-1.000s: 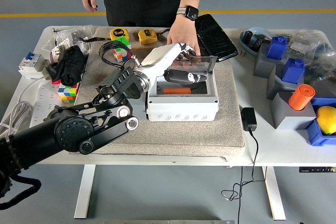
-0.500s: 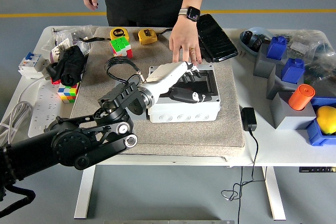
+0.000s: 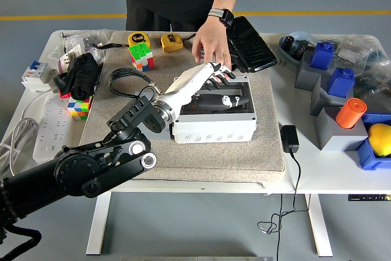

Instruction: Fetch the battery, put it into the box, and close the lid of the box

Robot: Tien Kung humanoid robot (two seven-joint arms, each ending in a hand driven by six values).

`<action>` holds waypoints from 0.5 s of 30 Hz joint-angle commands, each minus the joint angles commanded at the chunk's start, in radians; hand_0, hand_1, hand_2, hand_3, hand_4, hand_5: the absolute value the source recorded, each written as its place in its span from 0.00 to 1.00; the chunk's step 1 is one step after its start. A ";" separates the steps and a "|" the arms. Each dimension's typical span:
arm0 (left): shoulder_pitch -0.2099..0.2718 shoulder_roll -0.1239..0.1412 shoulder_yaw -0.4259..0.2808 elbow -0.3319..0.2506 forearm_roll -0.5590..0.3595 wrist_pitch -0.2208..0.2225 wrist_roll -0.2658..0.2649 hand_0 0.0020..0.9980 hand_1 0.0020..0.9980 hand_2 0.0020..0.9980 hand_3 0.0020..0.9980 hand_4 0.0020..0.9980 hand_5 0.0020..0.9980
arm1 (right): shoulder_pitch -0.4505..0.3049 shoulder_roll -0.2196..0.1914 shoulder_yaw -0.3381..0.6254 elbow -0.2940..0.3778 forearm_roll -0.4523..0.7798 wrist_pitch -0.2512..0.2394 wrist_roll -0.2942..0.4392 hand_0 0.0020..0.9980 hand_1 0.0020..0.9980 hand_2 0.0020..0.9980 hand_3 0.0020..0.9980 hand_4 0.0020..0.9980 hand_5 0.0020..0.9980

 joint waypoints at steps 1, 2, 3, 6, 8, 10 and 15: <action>0.020 0.001 -0.028 0.001 -0.039 0.013 -0.038 0.54 0.64 0.65 0.68 0.98 0.62 | 0.000 0.001 -0.002 -0.001 0.001 0.000 0.000 0.62 0.63 0.65 0.58 0.99 0.53; 0.039 0.002 -0.057 0.004 -0.084 0.015 -0.083 0.54 0.64 0.65 0.68 0.98 0.62 | 0.000 0.001 -0.003 -0.002 0.002 0.001 0.000 0.62 0.63 0.65 0.58 0.99 0.53; 0.056 0.002 -0.083 0.008 -0.129 0.010 -0.127 0.54 0.64 0.65 0.68 0.98 0.62 | 0.000 0.002 -0.004 -0.002 0.003 0.001 0.001 0.62 0.63 0.65 0.58 0.99 0.53; 0.106 0.002 -0.156 0.024 -0.251 -0.009 -0.236 0.53 0.64 0.64 0.65 0.97 0.60 | 0.002 0.004 -0.008 -0.008 0.010 0.002 0.001 0.62 0.63 0.65 0.58 0.98 0.53; 0.140 0.000 -0.205 0.034 -0.335 -0.020 -0.296 0.53 0.64 0.64 0.65 0.97 0.60 | 0.003 0.005 -0.011 -0.013 0.015 0.004 0.000 0.62 0.63 0.65 0.58 0.98 0.53; 0.173 -0.002 -0.252 0.041 -0.420 -0.031 -0.337 0.53 0.64 0.64 0.65 0.97 0.60 | 0.003 0.006 -0.014 -0.018 0.020 0.005 0.000 0.62 0.63 0.65 0.58 0.98 0.53; 0.238 0.001 -0.358 0.054 -0.629 -0.083 -0.380 0.47 0.58 0.60 0.64 0.96 0.59 | 0.005 0.009 -0.018 -0.027 0.028 0.006 -0.002 0.62 0.63 0.65 0.58 0.98 0.53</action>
